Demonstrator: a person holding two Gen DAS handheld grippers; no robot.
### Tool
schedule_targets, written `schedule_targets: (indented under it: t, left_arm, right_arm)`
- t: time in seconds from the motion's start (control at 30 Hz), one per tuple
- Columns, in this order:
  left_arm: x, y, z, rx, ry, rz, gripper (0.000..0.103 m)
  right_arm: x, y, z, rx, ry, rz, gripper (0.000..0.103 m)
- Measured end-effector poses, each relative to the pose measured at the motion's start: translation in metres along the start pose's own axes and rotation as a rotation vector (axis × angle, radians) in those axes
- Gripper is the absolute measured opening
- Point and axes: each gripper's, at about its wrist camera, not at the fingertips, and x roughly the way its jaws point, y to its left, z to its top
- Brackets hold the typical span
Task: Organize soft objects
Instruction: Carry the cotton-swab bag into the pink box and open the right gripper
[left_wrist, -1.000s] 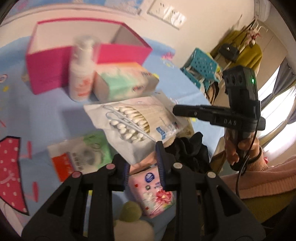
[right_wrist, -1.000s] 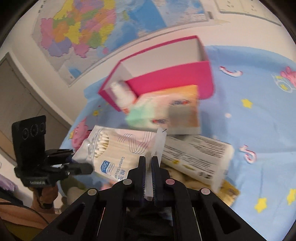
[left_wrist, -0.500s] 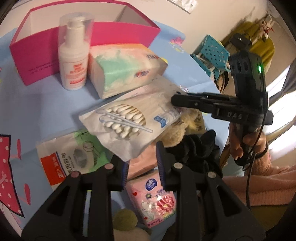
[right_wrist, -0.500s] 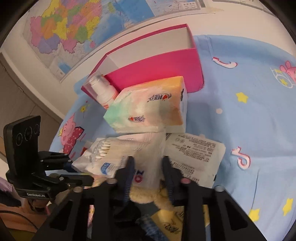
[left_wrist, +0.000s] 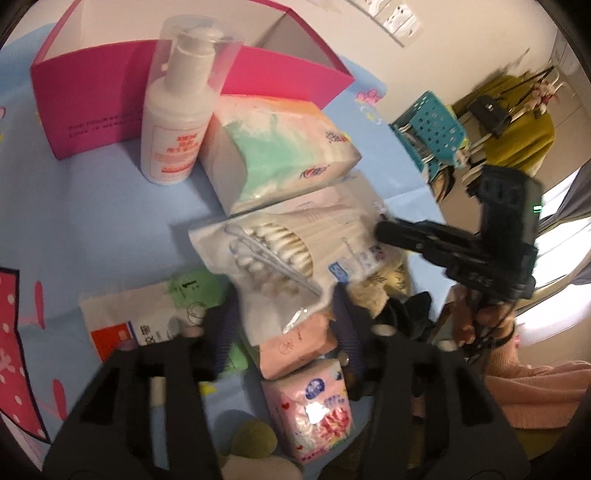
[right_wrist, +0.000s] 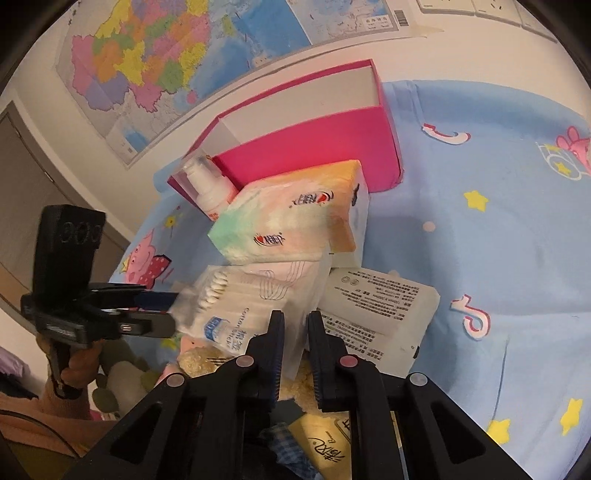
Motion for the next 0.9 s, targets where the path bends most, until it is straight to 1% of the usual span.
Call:
schedule_targets:
  t: [0.03, 0.07, 0.13, 0.17, 0.3, 0.43, 0.5, 0.57, 0.63, 0.67, 0.73, 0.8, 0.83, 0.87, 0.9]
  left_arm:
    - [-0.001, -0.001, 0.000, 0.007, -0.001, 0.005, 0.028]
    - [-0.004, -0.002, 0.000, 0.008, -0.013, 0.009, 0.028]
    - [-0.018, -0.006, -0.001, 0.011, -0.064, 0.007, 0.025]
    - [-0.024, -0.007, -0.001, 0.013, -0.080, 0.004, 0.025]
    - [-0.071, -0.027, 0.000, 0.079, -0.203, 0.027, 0.025]
    - [-0.116, -0.040, 0.019, 0.130, -0.324, 0.090, 0.025]
    - [-0.131, -0.040, 0.033, 0.149, -0.365, 0.136, 0.025]
    - [-0.142, -0.035, 0.051, 0.148, -0.396, 0.177, 0.026]
    - [-0.144, -0.027, 0.070, 0.143, -0.413, 0.228, 0.026]
    - [-0.143, -0.018, 0.076, 0.136, -0.408, 0.237, 0.026]
    - [-0.137, -0.004, 0.092, 0.109, -0.392, 0.286, 0.026]
    - [-0.127, 0.011, 0.105, 0.080, -0.372, 0.283, 0.026]
    - [-0.121, 0.023, 0.112, 0.055, -0.359, 0.287, 0.026]
    - [-0.116, 0.026, 0.115, 0.045, -0.348, 0.288, 0.026]
    - [-0.108, 0.034, 0.120, 0.030, -0.333, 0.302, 0.026]
  right_arm:
    - [-0.003, 0.002, 0.001, -0.002, -0.009, 0.000, 0.012]
    - [-0.008, 0.005, 0.003, -0.007, -0.025, 0.015, 0.012]
    - [-0.020, 0.011, 0.006, -0.023, -0.055, 0.035, 0.011]
    - [-0.027, 0.016, 0.009, -0.036, -0.072, 0.041, 0.011]
    - [-0.051, 0.034, 0.027, -0.101, -0.142, 0.065, 0.011]
    - [-0.066, 0.052, 0.059, -0.158, -0.227, 0.118, 0.011]
    - [-0.063, 0.060, 0.077, -0.189, -0.262, 0.116, 0.011]
    - [-0.054, 0.065, 0.095, -0.196, -0.270, 0.131, 0.011]
    - [-0.043, 0.067, 0.114, -0.203, -0.276, 0.126, 0.011]
    - [-0.036, 0.067, 0.123, -0.203, -0.275, 0.125, 0.011]
    - [-0.022, 0.064, 0.140, -0.184, -0.257, 0.147, 0.011]
    - [-0.008, 0.061, 0.154, -0.168, -0.249, 0.143, 0.011]
    - [0.002, 0.060, 0.160, -0.170, -0.235, 0.133, 0.011]
    - [0.009, 0.058, 0.162, -0.162, -0.223, 0.127, 0.011]
    - [0.020, 0.055, 0.166, -0.151, -0.205, 0.122, 0.011]
